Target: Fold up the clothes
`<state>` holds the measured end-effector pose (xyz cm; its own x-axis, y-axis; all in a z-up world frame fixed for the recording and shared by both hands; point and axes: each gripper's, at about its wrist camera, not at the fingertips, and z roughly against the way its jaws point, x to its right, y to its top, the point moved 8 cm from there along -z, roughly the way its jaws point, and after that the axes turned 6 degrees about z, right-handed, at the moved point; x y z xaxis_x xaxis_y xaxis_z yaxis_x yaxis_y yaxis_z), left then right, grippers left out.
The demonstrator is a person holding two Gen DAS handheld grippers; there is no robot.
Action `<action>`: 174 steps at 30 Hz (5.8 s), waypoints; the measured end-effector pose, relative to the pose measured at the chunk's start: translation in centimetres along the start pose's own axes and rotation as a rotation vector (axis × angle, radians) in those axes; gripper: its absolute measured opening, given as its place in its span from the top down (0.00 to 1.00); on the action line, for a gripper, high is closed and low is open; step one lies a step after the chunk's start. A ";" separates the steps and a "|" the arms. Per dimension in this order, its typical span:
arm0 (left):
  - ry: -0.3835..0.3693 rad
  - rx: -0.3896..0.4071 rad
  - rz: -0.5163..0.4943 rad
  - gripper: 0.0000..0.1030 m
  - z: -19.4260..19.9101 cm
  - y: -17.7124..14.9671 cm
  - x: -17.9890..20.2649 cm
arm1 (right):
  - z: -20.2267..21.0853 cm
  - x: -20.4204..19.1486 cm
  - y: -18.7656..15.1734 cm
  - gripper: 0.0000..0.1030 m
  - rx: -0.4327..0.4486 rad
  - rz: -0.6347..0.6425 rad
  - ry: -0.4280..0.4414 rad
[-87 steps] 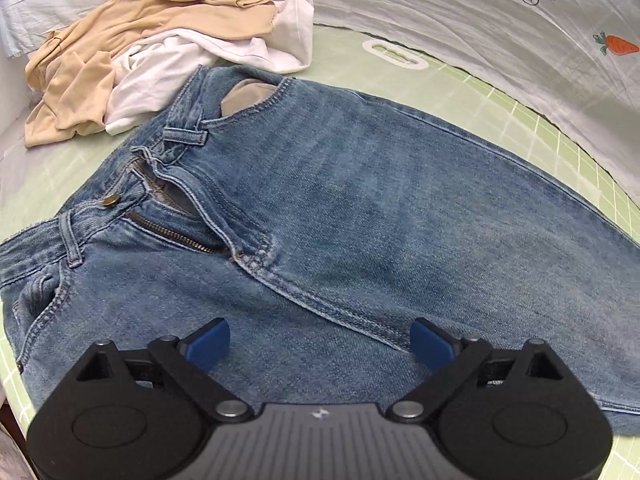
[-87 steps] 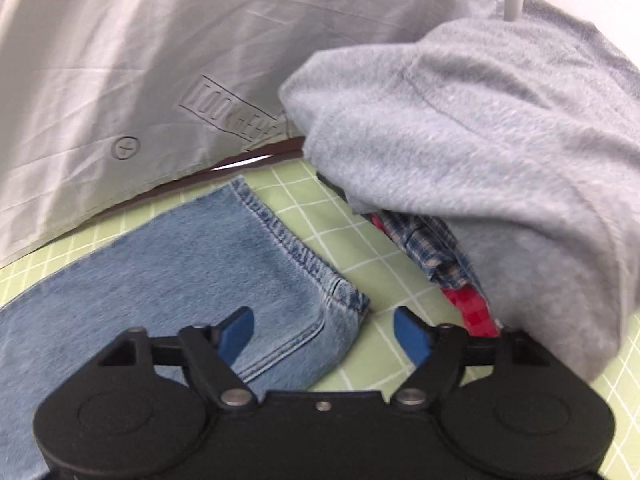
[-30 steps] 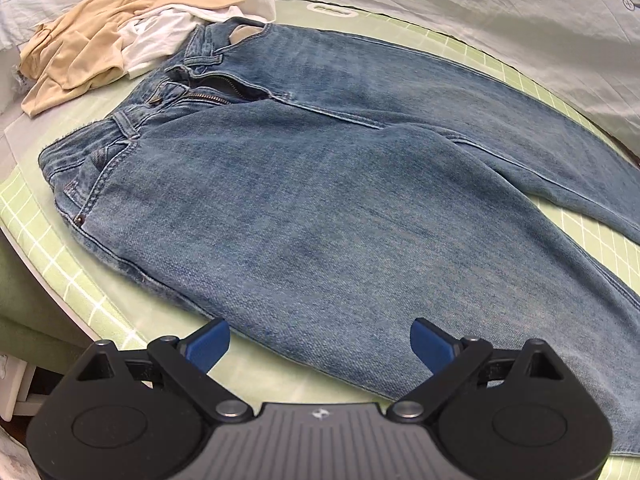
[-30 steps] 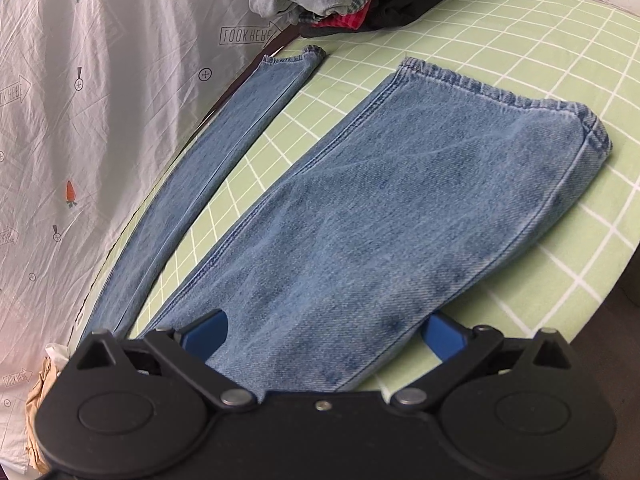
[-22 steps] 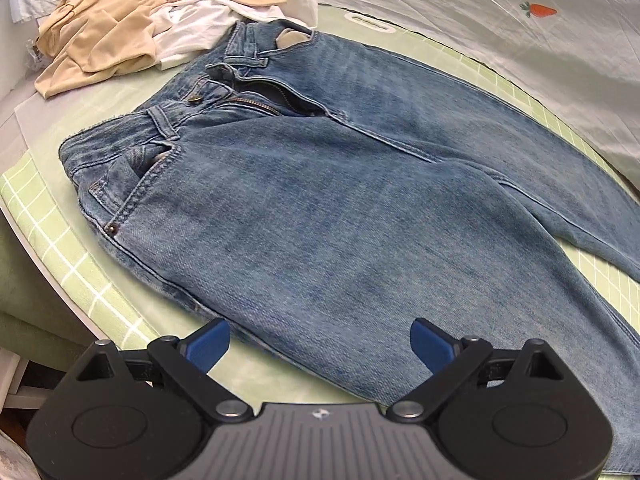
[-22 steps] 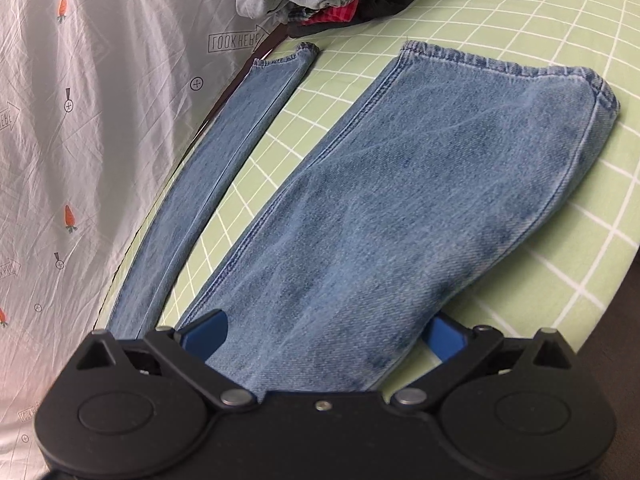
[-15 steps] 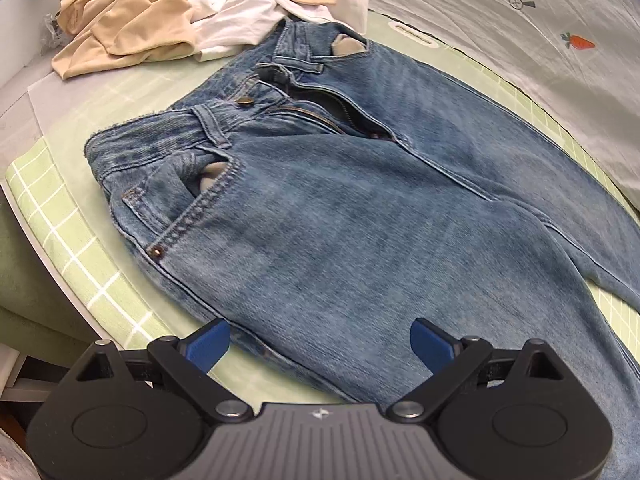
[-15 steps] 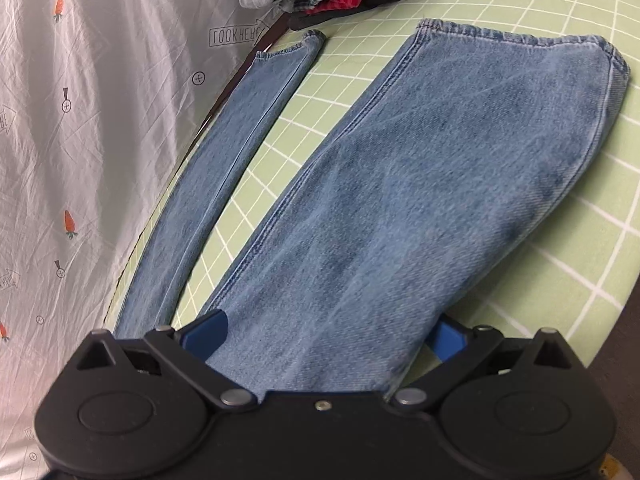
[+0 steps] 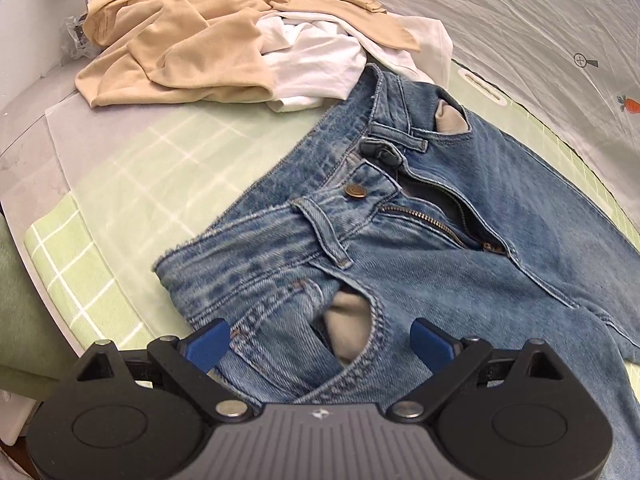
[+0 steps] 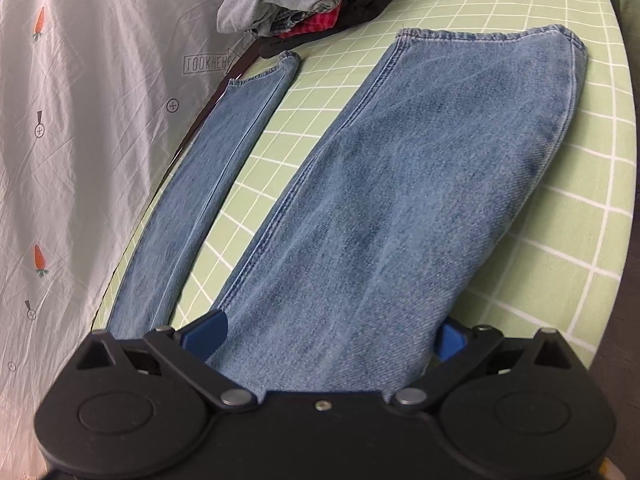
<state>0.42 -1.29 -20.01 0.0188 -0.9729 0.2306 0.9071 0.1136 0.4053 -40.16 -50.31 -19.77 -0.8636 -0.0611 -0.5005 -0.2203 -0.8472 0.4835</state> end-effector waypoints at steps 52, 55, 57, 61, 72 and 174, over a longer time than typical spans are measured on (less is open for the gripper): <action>0.056 0.124 0.229 0.89 0.7 3.6 -5.3 | -0.5 6.3 6.4 0.56 0.075 -0.102 -0.221; 0.069 0.154 0.265 0.89 1.7 3.8 -5.0 | -0.2 6.9 6.5 0.92 0.074 -0.129 -0.191; 0.064 0.170 0.295 0.89 2.5 4.1 -4.8 | 0.4 6.8 7.0 0.95 0.084 -0.129 -0.167; 0.035 0.216 0.283 0.90 5.0 5.7 -2.7 | 1.9 4.8 8.6 0.95 0.122 -0.093 -0.116; -0.062 0.365 0.316 0.90 8.0 11.9 4.7 | 0.7 -3.8 17.1 0.96 0.246 -0.022 0.060; 0.052 0.201 -0.395 0.10 -14.4 12.3 35.8 | -21.3 -18.1 16.7 0.33 -0.079 0.802 -0.152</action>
<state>18.30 -37.65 -19.54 -0.2868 -0.9578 -0.0187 0.7491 -0.2364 0.6189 -18.58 -74.62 -17.96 -0.7985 -0.5965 0.0810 0.5176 -0.6116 0.5984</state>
